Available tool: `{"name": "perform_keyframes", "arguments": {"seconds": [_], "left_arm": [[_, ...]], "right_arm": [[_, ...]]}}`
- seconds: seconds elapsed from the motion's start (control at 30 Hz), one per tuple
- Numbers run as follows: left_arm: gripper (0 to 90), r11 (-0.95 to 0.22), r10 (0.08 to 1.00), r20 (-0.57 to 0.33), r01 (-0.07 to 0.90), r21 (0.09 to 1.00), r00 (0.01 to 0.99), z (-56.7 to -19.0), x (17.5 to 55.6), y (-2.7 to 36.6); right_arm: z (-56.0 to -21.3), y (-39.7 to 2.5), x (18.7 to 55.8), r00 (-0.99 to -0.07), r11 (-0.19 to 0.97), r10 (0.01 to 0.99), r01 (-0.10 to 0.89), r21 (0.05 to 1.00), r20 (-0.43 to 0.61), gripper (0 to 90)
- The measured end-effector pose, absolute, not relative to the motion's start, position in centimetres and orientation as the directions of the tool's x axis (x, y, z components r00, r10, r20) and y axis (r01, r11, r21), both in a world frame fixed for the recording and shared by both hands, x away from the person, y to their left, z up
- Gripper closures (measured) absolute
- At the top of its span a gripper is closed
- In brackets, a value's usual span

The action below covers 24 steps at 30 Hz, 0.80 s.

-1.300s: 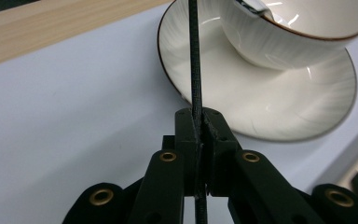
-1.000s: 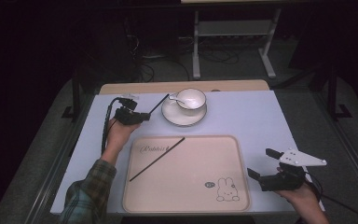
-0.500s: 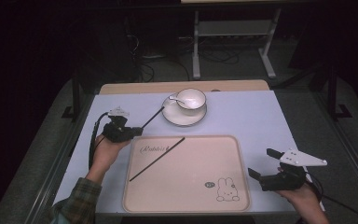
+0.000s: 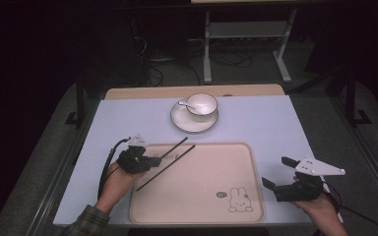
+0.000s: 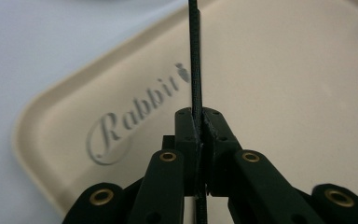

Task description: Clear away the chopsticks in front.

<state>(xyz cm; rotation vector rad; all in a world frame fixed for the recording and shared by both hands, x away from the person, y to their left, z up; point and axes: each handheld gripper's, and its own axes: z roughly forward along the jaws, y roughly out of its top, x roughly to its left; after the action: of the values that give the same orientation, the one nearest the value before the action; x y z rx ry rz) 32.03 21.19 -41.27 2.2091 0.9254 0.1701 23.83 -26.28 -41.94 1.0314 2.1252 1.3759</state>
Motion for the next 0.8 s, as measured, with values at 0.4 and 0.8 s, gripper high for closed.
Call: {"name": "perform_keyframes", "arguments": {"seconds": [0.4, 0.8], "left_arm": [[85.1, -0.565, 0.633, -0.086, 0.536, 0.627, 0.769, -43.1, 31.3, 18.2], [83.8, -0.576, 0.637, -0.073, 0.537, 0.616, 0.768, -43.6, 31.4, 17.9]], "right_arm": [[-42.0, -26.2, 23.8, -0.649, 0.247, 0.759, 0.363, 0.898, 0.053, 0.0], [-42.0, -26.2, 23.8, -0.652, 0.249, 0.756, 0.362, 0.898, 0.053, 0.0]]}}
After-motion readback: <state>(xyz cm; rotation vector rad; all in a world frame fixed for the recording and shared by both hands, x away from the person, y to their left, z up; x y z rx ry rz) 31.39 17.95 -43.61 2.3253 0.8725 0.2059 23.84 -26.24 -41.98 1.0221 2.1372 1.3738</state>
